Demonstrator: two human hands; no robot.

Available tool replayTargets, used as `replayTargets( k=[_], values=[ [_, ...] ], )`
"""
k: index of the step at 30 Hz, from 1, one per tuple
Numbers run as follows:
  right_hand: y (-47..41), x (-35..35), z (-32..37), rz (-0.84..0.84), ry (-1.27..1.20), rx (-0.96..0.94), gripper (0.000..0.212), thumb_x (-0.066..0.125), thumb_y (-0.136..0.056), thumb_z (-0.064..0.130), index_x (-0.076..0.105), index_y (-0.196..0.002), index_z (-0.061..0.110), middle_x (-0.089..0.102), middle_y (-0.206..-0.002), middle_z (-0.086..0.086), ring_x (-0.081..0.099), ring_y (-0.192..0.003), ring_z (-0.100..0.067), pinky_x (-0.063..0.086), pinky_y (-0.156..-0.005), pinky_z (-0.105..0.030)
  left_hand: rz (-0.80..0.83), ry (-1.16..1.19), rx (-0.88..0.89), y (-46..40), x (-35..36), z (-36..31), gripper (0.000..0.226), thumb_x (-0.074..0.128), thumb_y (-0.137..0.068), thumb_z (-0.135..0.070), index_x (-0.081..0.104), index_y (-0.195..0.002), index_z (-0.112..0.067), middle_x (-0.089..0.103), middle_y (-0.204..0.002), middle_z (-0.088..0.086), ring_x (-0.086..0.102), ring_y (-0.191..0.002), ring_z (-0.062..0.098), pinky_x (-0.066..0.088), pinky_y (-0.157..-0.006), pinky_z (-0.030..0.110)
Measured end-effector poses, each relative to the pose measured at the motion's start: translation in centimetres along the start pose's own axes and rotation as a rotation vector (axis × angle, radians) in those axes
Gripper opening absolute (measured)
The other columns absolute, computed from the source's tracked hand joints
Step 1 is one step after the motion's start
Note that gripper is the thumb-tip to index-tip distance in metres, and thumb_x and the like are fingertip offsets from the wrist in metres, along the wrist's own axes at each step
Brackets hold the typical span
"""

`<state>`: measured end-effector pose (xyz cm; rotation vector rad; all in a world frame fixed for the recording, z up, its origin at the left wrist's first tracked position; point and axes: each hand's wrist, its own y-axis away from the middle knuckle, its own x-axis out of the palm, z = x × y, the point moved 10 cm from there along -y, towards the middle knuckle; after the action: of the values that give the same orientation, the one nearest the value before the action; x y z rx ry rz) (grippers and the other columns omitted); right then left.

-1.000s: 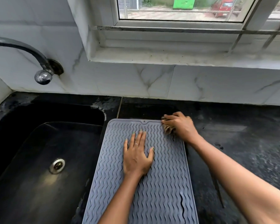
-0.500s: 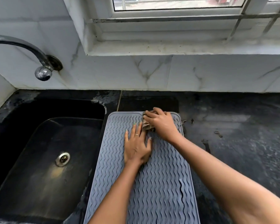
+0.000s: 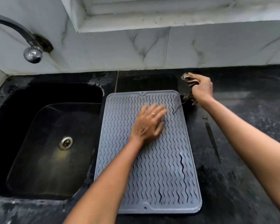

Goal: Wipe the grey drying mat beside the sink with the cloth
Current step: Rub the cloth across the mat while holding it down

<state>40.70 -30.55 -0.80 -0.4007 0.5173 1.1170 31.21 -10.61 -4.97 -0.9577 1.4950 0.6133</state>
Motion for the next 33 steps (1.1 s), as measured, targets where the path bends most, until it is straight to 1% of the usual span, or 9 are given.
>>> replayTargets(
  k=[2,4,7,11,17,22,24,27,33],
  values=[
    [0.3,0.3,0.2,0.017,-0.025,0.000,0.059,0.039,-0.074,-0.012,0.065,-0.119,0.015,0.067,-0.121,-0.006,0.059,-0.115,-0.013,0.040,-0.105,-0.022,0.120,-0.059,0.259,-1.2,1.4,-3.4,0.053,0.039,-0.097,-0.043,0.033,-0.147,-0.026,0.030,-0.157,0.001,0.025,-0.146,0.024,0.013,-0.119,0.041],
    [0.5,0.4,0.4,0.006,-0.043,0.001,0.056,0.040,-0.075,-0.011,0.065,-0.118,0.015,0.067,-0.120,-0.005,0.058,-0.114,-0.011,0.040,-0.103,-0.017,0.199,-0.059,0.288,-2.8,2.7,-4.9,0.056,0.034,-0.097,-0.051,0.026,-0.149,-0.031,0.025,-0.159,-0.001,0.021,-0.147,0.024,0.014,-0.119,0.041],
    [0.8,0.4,0.7,-0.006,-0.052,-0.003,0.052,0.043,-0.078,-0.009,0.066,-0.117,0.016,0.068,-0.119,-0.003,0.058,-0.113,-0.008,0.039,-0.101,-0.014,0.292,-0.089,0.241,-4.4,4.4,-5.5,0.060,0.026,-0.097,-0.058,0.015,-0.151,-0.034,0.018,-0.160,-0.004,0.014,-0.149,0.021,0.010,-0.121,0.042],
    [1.0,-0.1,0.3,-0.029,-0.047,0.026,0.053,0.042,-0.077,-0.008,0.068,-0.115,0.019,0.069,-0.118,0.000,0.059,-0.112,-0.007,0.040,-0.104,-0.018,0.272,0.027,0.031,-4.8,4.3,-2.5,0.060,0.023,-0.100,-0.053,0.010,-0.153,-0.029,0.012,-0.161,-0.007,0.008,-0.150,0.017,0.005,-0.122,0.044],
    [2.8,0.1,1.5,-0.159,0.078,-0.070,0.052,0.041,-0.080,-0.006,0.063,-0.121,0.019,0.064,-0.125,-0.001,0.055,-0.118,-0.017,0.038,-0.104,-0.021,0.276,0.064,-0.055,-6.6,4.2,0.5,0.055,0.019,-0.102,-0.044,0.009,-0.153,-0.026,0.010,-0.162,-0.006,0.005,-0.150,0.015,-0.001,-0.121,0.043],
    [5.6,8.5,1.7,0.236,0.577,-0.331,0.053,0.041,-0.090,0.002,0.040,-0.141,0.019,0.038,-0.150,-0.007,0.029,-0.139,-0.028,0.017,-0.117,-0.044,0.241,0.008,-0.087,-7.0,4.6,1.6,0.059,0.027,-0.099,-0.039,0.014,-0.153,-0.018,0.016,-0.161,0.003,0.010,-0.149,0.017,0.002,-0.123,0.041],
    [5.6,8.7,2.1,0.202,0.639,-0.356,0.047,0.039,-0.094,0.009,0.040,-0.140,0.019,0.041,-0.147,-0.008,0.034,-0.135,-0.029,0.021,-0.113,-0.047,0.210,0.011,-0.093,-7.0,4.4,1.7,0.061,0.027,-0.098,-0.038,0.013,-0.153,-0.017,0.015,-0.161,0.005,0.012,-0.149,0.017,0.005,-0.123,0.040],
    [5.8,7.6,2.6,0.126,0.645,-0.389,0.044,0.041,-0.091,0.008,0.049,-0.133,0.018,0.057,-0.132,-0.010,0.050,-0.119,-0.033,0.036,-0.100,-0.044,0.209,0.014,-0.084,-7.1,4.4,1.6,0.060,0.026,-0.098,-0.038,0.014,-0.153,-0.018,0.016,-0.161,0.003,0.011,-0.149,0.016,0.005,-0.123,0.040],
    [12.8,4.5,0.8,-0.032,0.615,-0.398,0.035,0.041,-0.092,0.005,0.060,-0.120,0.014,0.068,-0.113,-0.008,0.055,-0.102,-0.030,0.032,-0.084,-0.038,0.239,-0.015,-0.140,-7.0,4.6,2.1,0.059,0.026,-0.097,-0.052,0.012,-0.152,-0.035,0.010,-0.161,-0.011,0.006,-0.150,0.014,-0.002,-0.120,0.052]
  ],
)
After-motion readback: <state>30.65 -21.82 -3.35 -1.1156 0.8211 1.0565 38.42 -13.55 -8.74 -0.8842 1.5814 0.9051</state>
